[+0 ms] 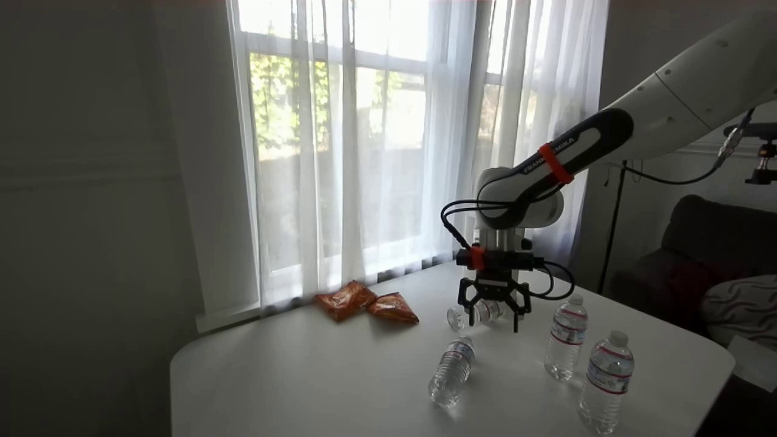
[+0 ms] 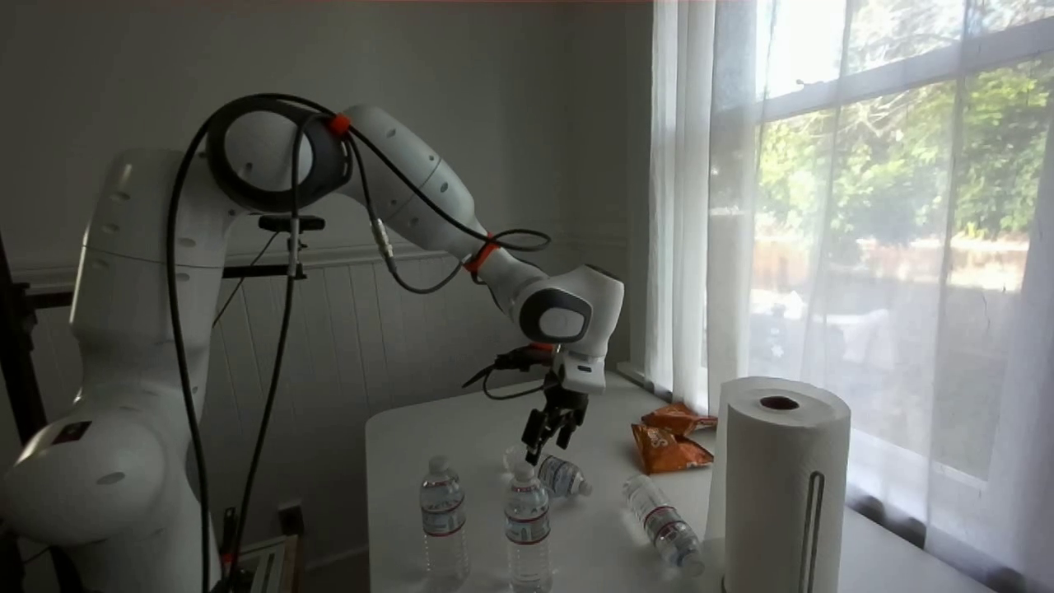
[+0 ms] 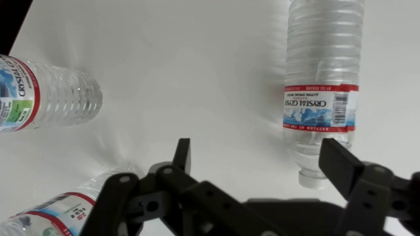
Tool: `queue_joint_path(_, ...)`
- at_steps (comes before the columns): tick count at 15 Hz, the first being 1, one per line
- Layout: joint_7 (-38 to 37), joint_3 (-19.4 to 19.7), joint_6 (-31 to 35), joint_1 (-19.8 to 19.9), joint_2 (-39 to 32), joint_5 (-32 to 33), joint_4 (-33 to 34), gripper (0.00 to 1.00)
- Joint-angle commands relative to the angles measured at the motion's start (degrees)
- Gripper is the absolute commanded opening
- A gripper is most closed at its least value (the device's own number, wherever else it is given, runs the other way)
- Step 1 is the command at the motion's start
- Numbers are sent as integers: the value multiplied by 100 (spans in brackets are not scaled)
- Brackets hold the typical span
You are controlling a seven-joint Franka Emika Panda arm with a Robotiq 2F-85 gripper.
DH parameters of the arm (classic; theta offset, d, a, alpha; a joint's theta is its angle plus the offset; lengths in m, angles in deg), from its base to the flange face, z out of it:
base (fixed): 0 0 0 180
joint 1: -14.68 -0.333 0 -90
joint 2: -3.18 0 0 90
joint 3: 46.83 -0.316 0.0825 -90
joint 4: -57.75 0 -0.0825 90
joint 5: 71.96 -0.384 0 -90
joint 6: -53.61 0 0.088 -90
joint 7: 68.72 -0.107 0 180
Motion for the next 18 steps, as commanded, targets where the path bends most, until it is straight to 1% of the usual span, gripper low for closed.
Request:
queue_joint_path(1,238,30,-28,23,-448,-201,414,100)
queue_joint_path(6,398,11,-115,-6,-984,-358,988,100)
queue_joint_path(9,291,30,-156,-64,-1329,-374,1333,100)
queue_joint_path(18,447,-81,-236,-70,-2068,-596,1996,100)
